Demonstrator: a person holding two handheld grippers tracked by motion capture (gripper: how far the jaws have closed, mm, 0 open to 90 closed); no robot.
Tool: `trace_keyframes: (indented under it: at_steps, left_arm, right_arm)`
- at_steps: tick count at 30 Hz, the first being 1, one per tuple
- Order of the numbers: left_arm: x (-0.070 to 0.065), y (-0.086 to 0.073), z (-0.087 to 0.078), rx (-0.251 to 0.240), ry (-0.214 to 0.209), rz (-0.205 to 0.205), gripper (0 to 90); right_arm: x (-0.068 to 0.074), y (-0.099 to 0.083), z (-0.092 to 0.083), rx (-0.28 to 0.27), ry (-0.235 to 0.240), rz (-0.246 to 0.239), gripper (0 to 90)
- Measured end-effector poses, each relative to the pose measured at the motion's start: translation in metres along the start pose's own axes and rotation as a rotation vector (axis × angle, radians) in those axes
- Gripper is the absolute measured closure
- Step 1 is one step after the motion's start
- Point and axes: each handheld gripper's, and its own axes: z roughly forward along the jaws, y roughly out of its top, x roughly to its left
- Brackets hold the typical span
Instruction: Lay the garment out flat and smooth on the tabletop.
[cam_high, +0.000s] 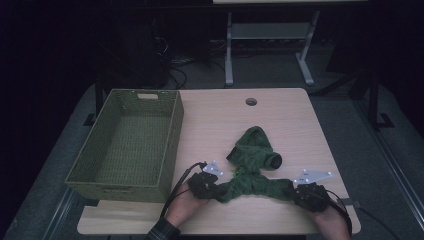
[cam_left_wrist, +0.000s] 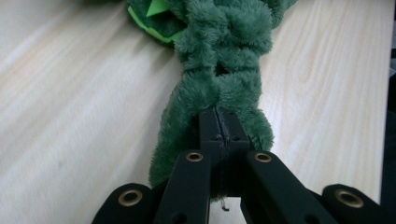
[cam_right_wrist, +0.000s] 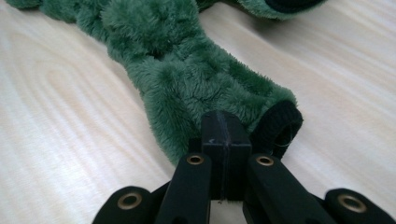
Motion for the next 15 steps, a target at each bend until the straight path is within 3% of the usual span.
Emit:
trace_keyframes:
  at_steps: [5,8,11,15]
  left_arm:
    - [-0.003,-0.004,-0.004,-0.020,-0.010,-0.017,88.9]
    - [-0.002,0.001,-0.010,-0.045,-0.008,-0.021,81.3]
    - [0.001,0.009,-0.020,-0.084,0.015,-0.029,75.3]
    - [0.008,0.019,-0.028,-0.114,0.046,-0.031,65.8]
  right_arm:
    - [0.006,-0.004,-0.003,-0.007,0.009,-0.001,88.2]
    - [0.005,-0.001,-0.007,-0.033,0.003,0.004,81.0]
    - [0.001,0.006,-0.014,-0.094,-0.007,0.027,75.9]
    - [-0.007,0.018,-0.014,-0.123,-0.023,0.031,68.5]
